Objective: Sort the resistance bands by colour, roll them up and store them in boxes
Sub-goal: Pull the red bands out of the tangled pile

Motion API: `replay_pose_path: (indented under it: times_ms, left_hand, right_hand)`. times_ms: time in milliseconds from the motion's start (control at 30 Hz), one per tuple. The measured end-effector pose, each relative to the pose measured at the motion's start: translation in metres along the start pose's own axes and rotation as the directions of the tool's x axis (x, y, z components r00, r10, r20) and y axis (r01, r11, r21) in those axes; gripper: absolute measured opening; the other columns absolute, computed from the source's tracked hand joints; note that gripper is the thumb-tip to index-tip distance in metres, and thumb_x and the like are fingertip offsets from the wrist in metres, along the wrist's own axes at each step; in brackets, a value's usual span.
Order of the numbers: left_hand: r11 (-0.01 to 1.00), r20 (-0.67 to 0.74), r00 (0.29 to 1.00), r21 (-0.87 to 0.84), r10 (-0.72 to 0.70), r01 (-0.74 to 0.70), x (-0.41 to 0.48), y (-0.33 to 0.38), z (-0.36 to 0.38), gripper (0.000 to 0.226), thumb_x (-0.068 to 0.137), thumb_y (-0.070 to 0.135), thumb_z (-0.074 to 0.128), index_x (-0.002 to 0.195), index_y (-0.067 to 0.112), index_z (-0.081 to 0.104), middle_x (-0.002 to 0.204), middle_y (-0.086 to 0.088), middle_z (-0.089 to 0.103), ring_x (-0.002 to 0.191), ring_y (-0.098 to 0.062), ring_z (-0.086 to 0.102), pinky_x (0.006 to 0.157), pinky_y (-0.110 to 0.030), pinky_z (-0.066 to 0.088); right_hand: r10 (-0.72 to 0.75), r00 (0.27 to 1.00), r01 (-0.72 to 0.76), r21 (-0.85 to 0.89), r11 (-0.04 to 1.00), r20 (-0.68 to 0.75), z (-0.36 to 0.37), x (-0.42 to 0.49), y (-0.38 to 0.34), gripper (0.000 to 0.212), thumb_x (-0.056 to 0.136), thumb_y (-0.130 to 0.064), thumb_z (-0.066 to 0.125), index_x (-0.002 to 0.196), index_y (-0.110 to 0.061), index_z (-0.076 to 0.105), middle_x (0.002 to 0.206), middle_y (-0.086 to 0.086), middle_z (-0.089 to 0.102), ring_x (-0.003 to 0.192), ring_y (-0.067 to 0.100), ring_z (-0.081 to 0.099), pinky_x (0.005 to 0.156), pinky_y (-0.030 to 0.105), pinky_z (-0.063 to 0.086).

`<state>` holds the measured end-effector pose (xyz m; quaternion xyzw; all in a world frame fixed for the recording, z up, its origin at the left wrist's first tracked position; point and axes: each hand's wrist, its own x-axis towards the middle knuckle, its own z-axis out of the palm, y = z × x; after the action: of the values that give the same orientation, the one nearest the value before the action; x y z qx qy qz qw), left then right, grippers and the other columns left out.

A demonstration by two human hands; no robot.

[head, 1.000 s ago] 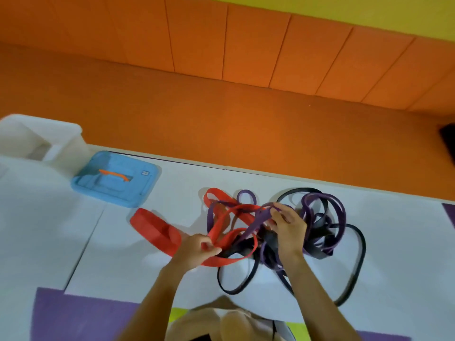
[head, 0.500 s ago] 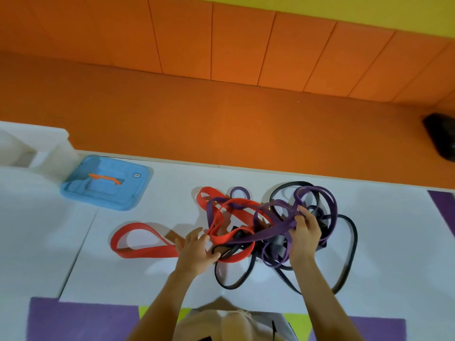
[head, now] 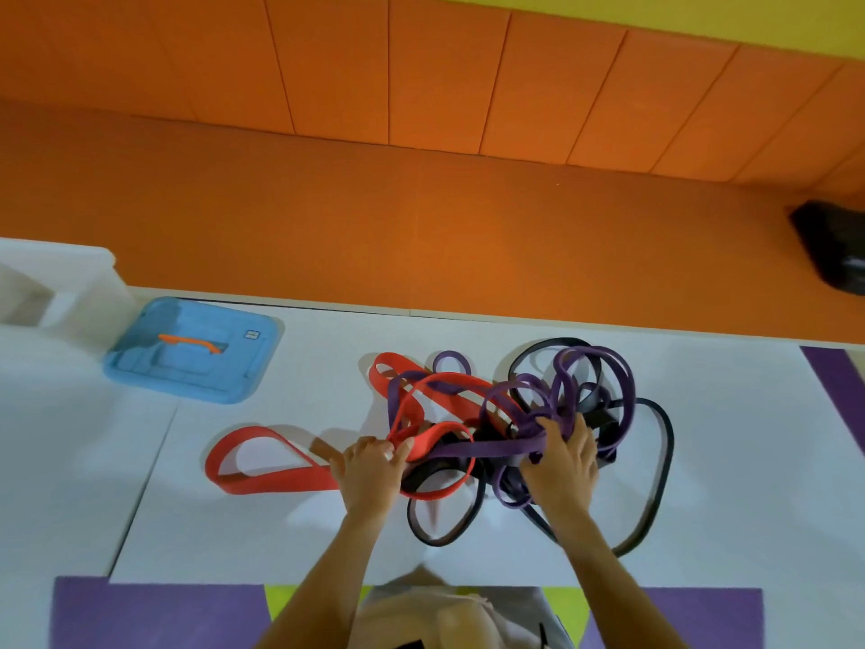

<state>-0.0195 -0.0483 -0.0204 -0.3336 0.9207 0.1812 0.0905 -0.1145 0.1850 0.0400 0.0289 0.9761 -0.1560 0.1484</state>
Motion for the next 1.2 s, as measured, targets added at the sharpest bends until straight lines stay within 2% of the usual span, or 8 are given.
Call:
replay_pose_path:
  times_ms: [133,267,467,600,767,833,1100,1200]
  left_hand:
    - [0.955,-0.009,1.000,-0.295,-0.009,0.006,0.010,-0.003,-0.002,0.052,0.098,0.067,0.055,0.105,0.022,0.079,0.113,0.002,0.074,0.116,-0.022,0.065,0.104,-0.045,0.047]
    - [0.874,-0.073,0.997,-0.486,-0.025,-0.013,0.012,-0.002,-0.010,0.040,0.090,0.056,0.075,0.090,0.017,0.081,0.104,-0.003,0.075,0.111,-0.021,0.065,0.092,-0.033,0.047]
    - [0.833,-0.002,1.000,-0.553,0.023,-0.020,0.011,-0.005,-0.011,0.034,0.088,0.051,0.079,0.096,0.018,0.082,0.103,0.001,0.076,0.106,-0.018,0.066,0.095,-0.039,0.051]
    - [0.771,0.054,0.987,-0.631,0.154,-0.086,0.015,0.003,-0.014,0.020,0.092,0.021,0.076,0.111,0.024,0.081,0.118,0.003,0.073,0.118,-0.020,0.066,0.098,-0.046,0.054]
    - [0.826,0.257,0.860,-0.491,0.440,-0.276,0.013,0.008,-0.007,0.075,0.084,0.014,0.075,0.153,0.034,0.052,0.164,0.003,0.038,0.150,-0.025,0.039,0.119,-0.054,0.039]
    - [0.850,0.218,0.872,-0.414,0.439,-0.324,0.011,0.009,0.000,0.068,0.083,0.027,0.079,0.148,0.034,0.057,0.167,0.005,0.033,0.152,-0.026,0.034,0.119,-0.057,0.037]
    - [0.914,-0.032,0.946,-0.250,0.322,-0.320,0.011,0.011,-0.004,0.034,0.100,0.048,0.064,0.132,0.039,0.069,0.163,0.005,0.041,0.152,-0.021,0.034,0.120,-0.049,0.032]
    - [0.947,0.101,0.959,-0.215,0.266,-0.240,0.006,0.007,-0.004,0.039,0.102,0.047,0.060,0.140,0.043,0.058,0.159,0.004,0.044,0.149,-0.024,0.041,0.119,-0.054,0.034]
  right_hand:
    - [-0.589,0.792,0.560,-0.189,0.806,-0.164,0.022,-0.011,-0.014,0.057,0.078,-0.006,0.080,0.131,-0.022,0.070,0.157,0.014,0.048,0.150,0.040,0.040,0.116,0.070,0.034]
    - [-0.717,0.697,0.688,-0.292,0.664,0.011,0.037,-0.020,-0.039,0.043,0.067,-0.026,0.086,0.109,-0.031,0.077,0.136,0.006,0.065,0.134,0.032,0.059,0.109,0.071,0.041]
    - [-0.624,0.780,0.619,0.093,0.780,0.048,0.030,-0.011,-0.048,0.032,0.076,-0.048,0.087,0.104,-0.032,0.080,0.108,-0.012,0.073,0.105,0.016,0.067,0.107,0.047,0.044]
    - [-0.551,0.831,0.477,0.605,0.638,-0.075,-0.002,-0.006,-0.056,0.020,0.089,-0.036,0.081,0.107,-0.041,0.073,0.100,-0.020,0.075,0.092,0.005,0.069,0.079,0.016,0.052]
    - [-0.425,0.899,0.336,0.788,0.515,-0.105,-0.024,-0.002,-0.058,0.009,0.101,-0.027,0.069,0.108,-0.030,0.065,0.091,-0.005,0.077,0.083,0.032,0.073,0.079,0.038,0.056]
    - [-0.402,0.909,0.313,0.814,0.490,-0.107,-0.026,0.000,-0.054,0.006,0.102,-0.026,0.066,0.109,-0.027,0.065,0.091,-0.004,0.077,0.084,0.047,0.068,0.077,0.041,0.050]
    - [-0.208,0.964,0.236,0.889,0.392,-0.164,-0.027,0.008,-0.022,0.025,0.105,-0.045,0.056,0.114,-0.024,0.067,0.095,0.005,0.078,0.093,0.020,0.077,0.082,0.026,0.060]
    - [-0.147,0.983,0.157,0.922,0.354,-0.111,-0.026,0.014,-0.015,0.028,0.107,-0.044,0.055,0.117,-0.020,0.066,0.103,0.019,0.074,0.098,0.042,0.073,0.093,0.058,0.060]
